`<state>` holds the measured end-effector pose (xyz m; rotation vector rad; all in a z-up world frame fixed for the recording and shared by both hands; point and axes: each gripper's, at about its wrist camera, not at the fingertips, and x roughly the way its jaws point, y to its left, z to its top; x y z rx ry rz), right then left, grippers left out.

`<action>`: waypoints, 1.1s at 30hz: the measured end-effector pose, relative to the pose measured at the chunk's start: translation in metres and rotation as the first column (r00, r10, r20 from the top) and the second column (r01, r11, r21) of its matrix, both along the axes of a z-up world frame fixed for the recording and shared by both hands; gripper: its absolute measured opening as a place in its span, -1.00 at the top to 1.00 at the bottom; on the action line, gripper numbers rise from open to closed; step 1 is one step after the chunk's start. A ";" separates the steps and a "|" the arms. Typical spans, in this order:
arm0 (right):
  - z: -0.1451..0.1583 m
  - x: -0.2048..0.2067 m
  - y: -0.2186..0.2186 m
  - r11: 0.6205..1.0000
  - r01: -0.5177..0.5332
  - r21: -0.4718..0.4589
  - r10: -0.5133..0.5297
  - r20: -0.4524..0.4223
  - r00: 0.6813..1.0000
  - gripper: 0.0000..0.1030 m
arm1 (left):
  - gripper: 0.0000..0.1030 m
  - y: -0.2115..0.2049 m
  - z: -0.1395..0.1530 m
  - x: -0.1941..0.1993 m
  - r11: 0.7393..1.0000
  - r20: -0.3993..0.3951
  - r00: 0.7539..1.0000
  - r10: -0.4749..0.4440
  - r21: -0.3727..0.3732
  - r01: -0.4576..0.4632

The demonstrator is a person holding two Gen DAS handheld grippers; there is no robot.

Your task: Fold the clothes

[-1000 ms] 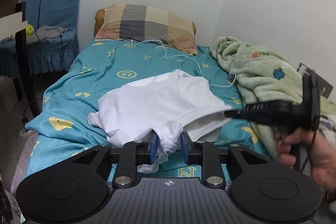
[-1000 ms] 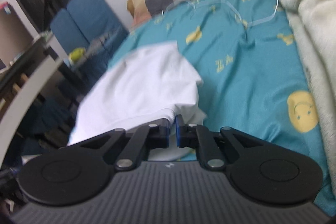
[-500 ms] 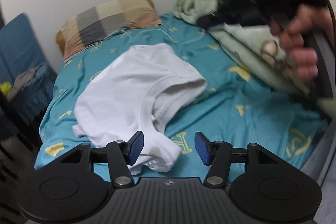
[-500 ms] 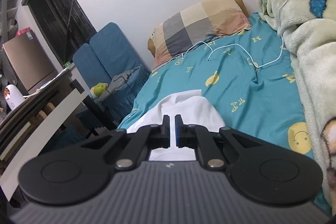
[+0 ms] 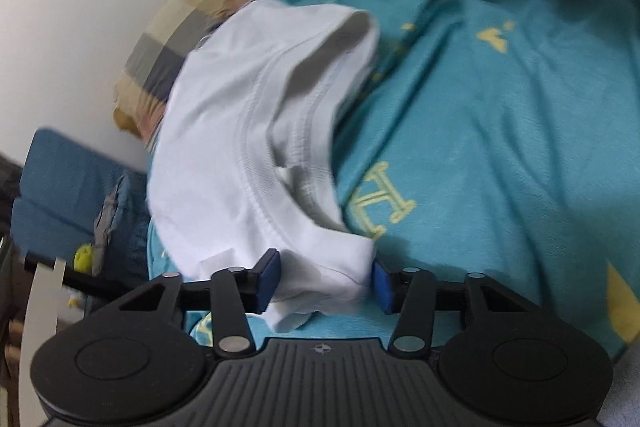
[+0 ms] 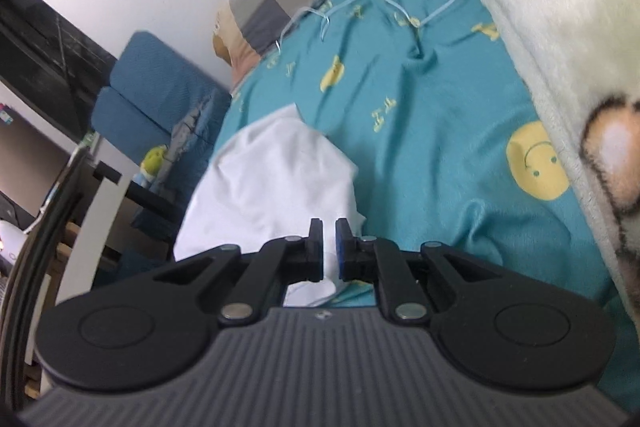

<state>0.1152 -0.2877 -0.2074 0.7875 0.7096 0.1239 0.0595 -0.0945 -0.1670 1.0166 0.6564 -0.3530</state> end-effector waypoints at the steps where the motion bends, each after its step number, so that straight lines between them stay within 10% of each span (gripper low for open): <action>1: -0.001 0.001 0.002 1.000 -0.015 0.000 0.015 -0.007 1.000 0.76 | 0.25 0.004 0.006 0.003 0.999 0.006 1.000 0.023 -0.029 -0.023; 7: -0.003 0.007 0.028 0.988 -0.102 -0.116 0.103 0.005 0.995 0.01 | 0.72 0.028 0.046 0.008 0.965 0.040 0.990 0.136 -0.229 -0.124; 14: -0.003 0.014 0.060 0.939 -0.192 -0.286 0.206 0.021 0.978 0.02 | 0.75 0.065 0.106 0.000 0.826 0.079 0.963 0.259 -0.534 -0.178; 20: -0.016 0.022 0.063 0.914 -0.190 -0.359 0.196 -0.020 0.980 0.08 | 0.76 0.080 0.124 -0.008 0.762 0.063 0.953 0.297 -0.617 -0.196; 25: -0.013 0.020 0.058 0.926 -0.166 -0.340 0.180 0.011 0.984 0.79 | 0.76 0.076 0.115 -0.004 0.790 0.042 0.963 0.267 -0.581 -0.194; 33: 0.016 0.010 0.046 0.961 -0.067 -0.269 0.108 0.142 0.984 0.89 | 0.56 0.058 0.082 0.004 0.878 -0.032 0.978 0.204 -0.435 -0.197</action>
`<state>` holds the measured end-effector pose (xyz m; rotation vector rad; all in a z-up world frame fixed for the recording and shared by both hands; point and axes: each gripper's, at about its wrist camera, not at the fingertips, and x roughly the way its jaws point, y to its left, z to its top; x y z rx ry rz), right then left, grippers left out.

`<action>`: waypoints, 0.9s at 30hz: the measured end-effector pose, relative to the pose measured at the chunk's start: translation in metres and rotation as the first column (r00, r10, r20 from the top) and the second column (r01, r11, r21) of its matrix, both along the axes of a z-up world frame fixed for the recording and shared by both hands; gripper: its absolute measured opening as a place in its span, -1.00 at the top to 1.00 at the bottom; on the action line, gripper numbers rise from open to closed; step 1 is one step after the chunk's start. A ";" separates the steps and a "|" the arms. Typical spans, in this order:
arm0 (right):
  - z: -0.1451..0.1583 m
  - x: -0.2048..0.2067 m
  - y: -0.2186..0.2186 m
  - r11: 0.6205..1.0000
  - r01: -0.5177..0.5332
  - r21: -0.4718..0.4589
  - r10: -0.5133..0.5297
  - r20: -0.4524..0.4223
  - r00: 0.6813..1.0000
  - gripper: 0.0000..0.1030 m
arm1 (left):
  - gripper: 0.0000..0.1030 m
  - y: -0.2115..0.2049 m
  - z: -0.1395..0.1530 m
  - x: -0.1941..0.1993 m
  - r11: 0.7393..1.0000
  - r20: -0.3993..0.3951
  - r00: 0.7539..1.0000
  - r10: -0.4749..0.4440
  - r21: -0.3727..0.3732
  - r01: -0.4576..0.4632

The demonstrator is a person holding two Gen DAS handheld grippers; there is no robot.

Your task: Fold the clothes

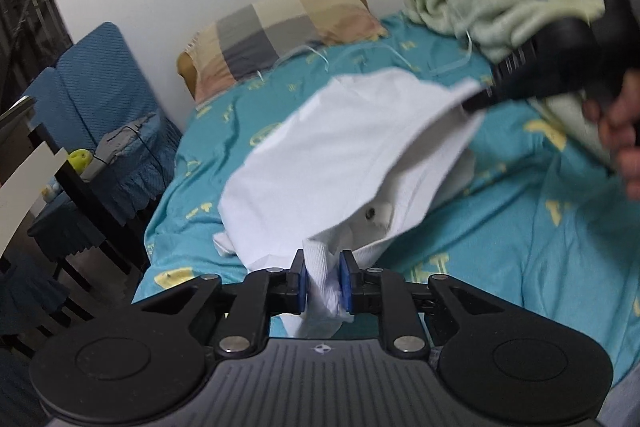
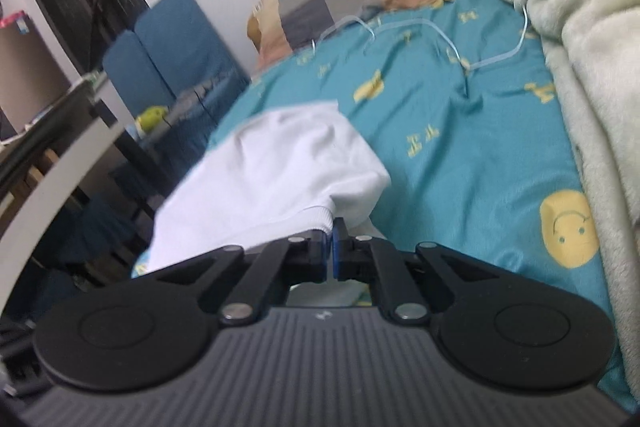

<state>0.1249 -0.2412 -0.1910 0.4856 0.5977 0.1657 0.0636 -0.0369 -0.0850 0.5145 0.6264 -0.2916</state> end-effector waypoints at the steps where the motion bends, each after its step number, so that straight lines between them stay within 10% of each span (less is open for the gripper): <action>1: 0.002 -0.001 0.000 1.000 0.001 0.005 -0.001 0.008 1.000 0.89 | 0.46 -0.002 -0.004 0.000 1.000 -0.014 1.000 -0.010 0.019 0.010; 6: 0.001 0.000 -0.002 1.000 0.002 0.020 -0.002 -0.011 1.000 0.89 | -0.01 -0.012 -0.021 -0.001 0.993 -0.048 0.997 -0.053 0.104 0.058; 17: 0.002 -0.002 -0.009 0.997 0.023 0.074 -0.022 -0.017 1.000 0.89 | -0.04 -0.047 -0.064 -0.021 0.903 -0.096 0.967 -0.237 0.345 0.255; 27: 0.004 -0.008 -0.011 0.996 0.035 0.088 -0.034 -0.016 0.999 0.89 | 0.02 -0.046 -0.086 0.001 0.870 -0.073 0.986 -0.152 0.463 0.168</action>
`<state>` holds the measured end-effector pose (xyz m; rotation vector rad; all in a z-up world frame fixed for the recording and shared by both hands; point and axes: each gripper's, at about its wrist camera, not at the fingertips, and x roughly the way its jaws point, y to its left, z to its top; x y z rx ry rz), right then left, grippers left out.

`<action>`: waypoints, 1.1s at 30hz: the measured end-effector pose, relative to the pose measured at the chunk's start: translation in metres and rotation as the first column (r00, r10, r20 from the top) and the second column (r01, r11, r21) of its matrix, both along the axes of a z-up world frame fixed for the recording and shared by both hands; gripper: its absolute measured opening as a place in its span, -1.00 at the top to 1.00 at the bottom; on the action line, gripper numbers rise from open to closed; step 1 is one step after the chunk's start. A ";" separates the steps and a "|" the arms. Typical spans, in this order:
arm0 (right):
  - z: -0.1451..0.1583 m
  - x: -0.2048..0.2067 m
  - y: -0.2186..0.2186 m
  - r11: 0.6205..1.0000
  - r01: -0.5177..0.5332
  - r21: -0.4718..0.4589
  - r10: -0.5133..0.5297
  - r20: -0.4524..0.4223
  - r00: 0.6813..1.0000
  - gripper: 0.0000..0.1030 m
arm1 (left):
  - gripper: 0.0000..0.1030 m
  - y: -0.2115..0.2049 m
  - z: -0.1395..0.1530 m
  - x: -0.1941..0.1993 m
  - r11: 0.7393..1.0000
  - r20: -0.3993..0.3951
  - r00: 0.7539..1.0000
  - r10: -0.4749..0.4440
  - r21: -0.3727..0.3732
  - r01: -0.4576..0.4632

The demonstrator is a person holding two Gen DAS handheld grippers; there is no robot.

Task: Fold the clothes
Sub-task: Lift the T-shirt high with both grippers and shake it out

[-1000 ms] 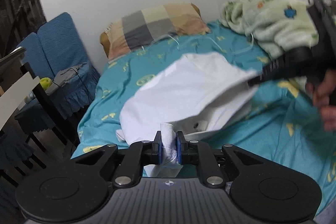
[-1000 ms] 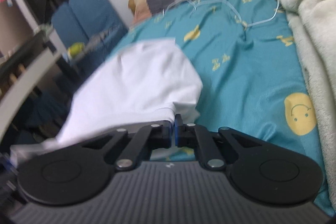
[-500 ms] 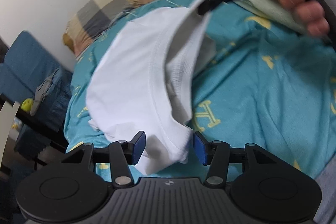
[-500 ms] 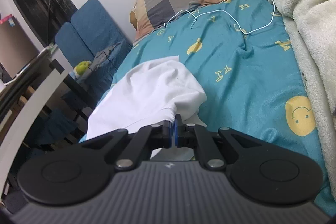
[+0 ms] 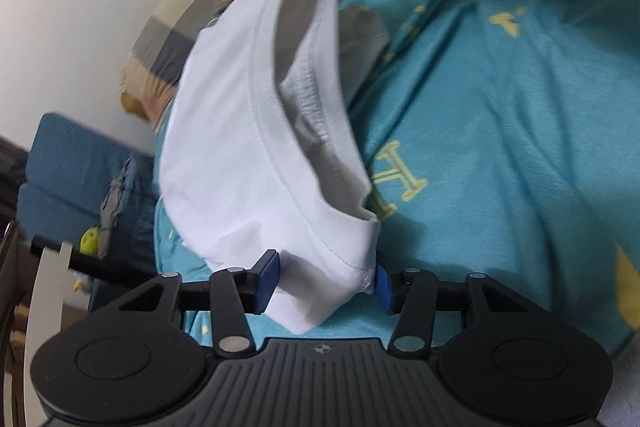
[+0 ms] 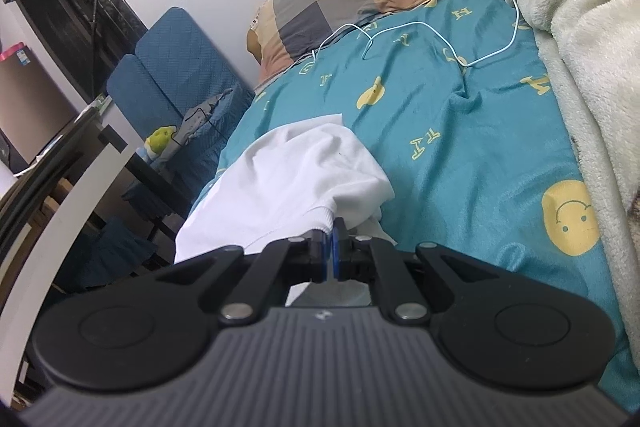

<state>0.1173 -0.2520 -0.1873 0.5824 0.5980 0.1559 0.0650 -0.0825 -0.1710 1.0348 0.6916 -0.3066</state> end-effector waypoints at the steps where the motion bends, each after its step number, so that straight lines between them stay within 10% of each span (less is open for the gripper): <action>1: 0.000 0.000 0.000 1.000 0.000 0.000 0.000 0.000 1.000 0.89 | 0.07 0.001 0.001 0.004 1.000 0.000 1.000 0.022 -0.012 -0.022; 12: 0.010 -0.013 0.006 0.997 0.034 -0.062 -0.031 0.053 0.998 0.89 | 0.81 0.021 0.049 0.022 0.956 0.074 0.985 0.153 -0.263 -0.129; 20: 0.052 -0.034 0.018 0.994 0.071 -0.080 -0.058 0.162 0.985 0.90 | 0.86 0.075 0.143 0.022 0.725 0.171 0.919 0.354 -0.671 -0.154; 26: 0.117 -0.052 0.040 0.992 0.078 -0.096 -0.048 0.282 0.958 0.90 | 0.88 0.112 0.236 0.014 0.583 0.238 0.863 0.446 -0.808 -0.079; 33: 0.246 -0.086 0.052 0.987 0.141 -0.073 -0.089 0.483 0.871 0.91 | 0.89 0.129 0.386 -0.014 0.541 0.406 0.817 0.409 -0.829 0.141</action>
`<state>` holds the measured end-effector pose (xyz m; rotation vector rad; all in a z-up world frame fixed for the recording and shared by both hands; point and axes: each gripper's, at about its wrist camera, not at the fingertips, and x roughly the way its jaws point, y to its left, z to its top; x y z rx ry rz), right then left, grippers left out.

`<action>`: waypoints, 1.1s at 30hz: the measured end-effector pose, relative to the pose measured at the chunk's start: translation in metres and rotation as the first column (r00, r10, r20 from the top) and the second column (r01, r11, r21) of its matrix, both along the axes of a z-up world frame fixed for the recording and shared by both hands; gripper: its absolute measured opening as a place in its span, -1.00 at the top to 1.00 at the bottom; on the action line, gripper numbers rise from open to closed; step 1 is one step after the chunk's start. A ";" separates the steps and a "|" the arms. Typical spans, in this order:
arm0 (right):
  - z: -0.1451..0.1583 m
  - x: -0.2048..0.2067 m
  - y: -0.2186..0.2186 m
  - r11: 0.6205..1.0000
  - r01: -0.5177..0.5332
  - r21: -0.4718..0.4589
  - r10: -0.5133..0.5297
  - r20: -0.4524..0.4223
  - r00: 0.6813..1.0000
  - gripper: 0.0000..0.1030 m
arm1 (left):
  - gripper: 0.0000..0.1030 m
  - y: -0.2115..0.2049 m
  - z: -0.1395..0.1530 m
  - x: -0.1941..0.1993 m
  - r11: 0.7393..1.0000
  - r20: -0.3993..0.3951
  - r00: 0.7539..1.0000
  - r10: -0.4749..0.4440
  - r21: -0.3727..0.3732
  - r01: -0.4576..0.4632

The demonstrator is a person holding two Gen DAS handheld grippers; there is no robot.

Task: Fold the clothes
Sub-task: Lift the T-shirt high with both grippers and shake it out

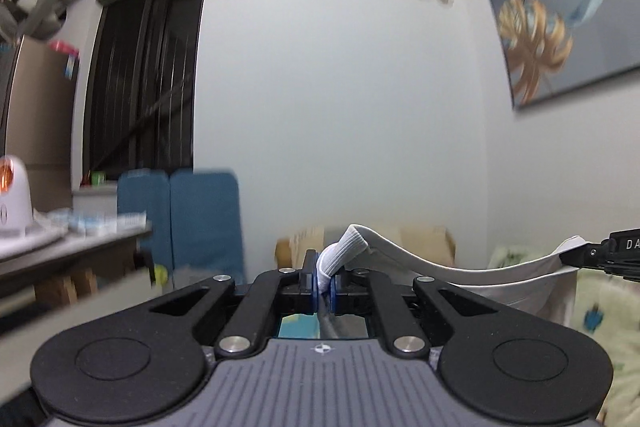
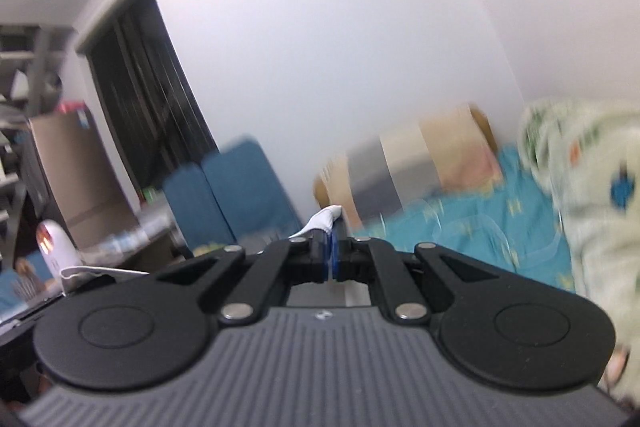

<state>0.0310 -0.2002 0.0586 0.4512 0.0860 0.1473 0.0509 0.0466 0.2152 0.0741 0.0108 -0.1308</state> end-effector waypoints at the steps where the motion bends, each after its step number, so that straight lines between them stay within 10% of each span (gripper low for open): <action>1: 0.020 -0.006 0.000 1.000 0.006 -0.007 -0.006 0.032 0.999 0.91 | 0.89 0.002 0.023 -0.005 1.000 0.023 1.000 -0.013 -0.013 0.013; 9: 0.165 -0.075 -0.005 0.997 0.041 -0.068 -0.022 0.251 0.968 0.91 | 0.89 0.006 0.188 -0.086 0.992 0.179 0.980 -0.085 -0.073 0.099; 18: 0.267 -0.186 0.009 0.980 0.113 -0.165 -0.037 0.407 0.913 0.91 | 0.88 0.004 0.296 -0.206 0.991 0.278 0.955 -0.099 -0.059 0.120; 25: 0.251 -0.184 0.013 0.976 0.105 -0.190 -0.035 0.342 0.939 0.91 | 0.87 0.016 0.281 -0.227 0.988 0.230 0.966 -0.118 -0.074 0.138; 33: 0.153 -0.039 0.010 0.975 0.107 -0.193 -0.076 0.158 0.984 0.91 | 0.87 0.027 0.175 -0.076 0.983 0.039 0.993 -0.112 -0.139 0.116</action>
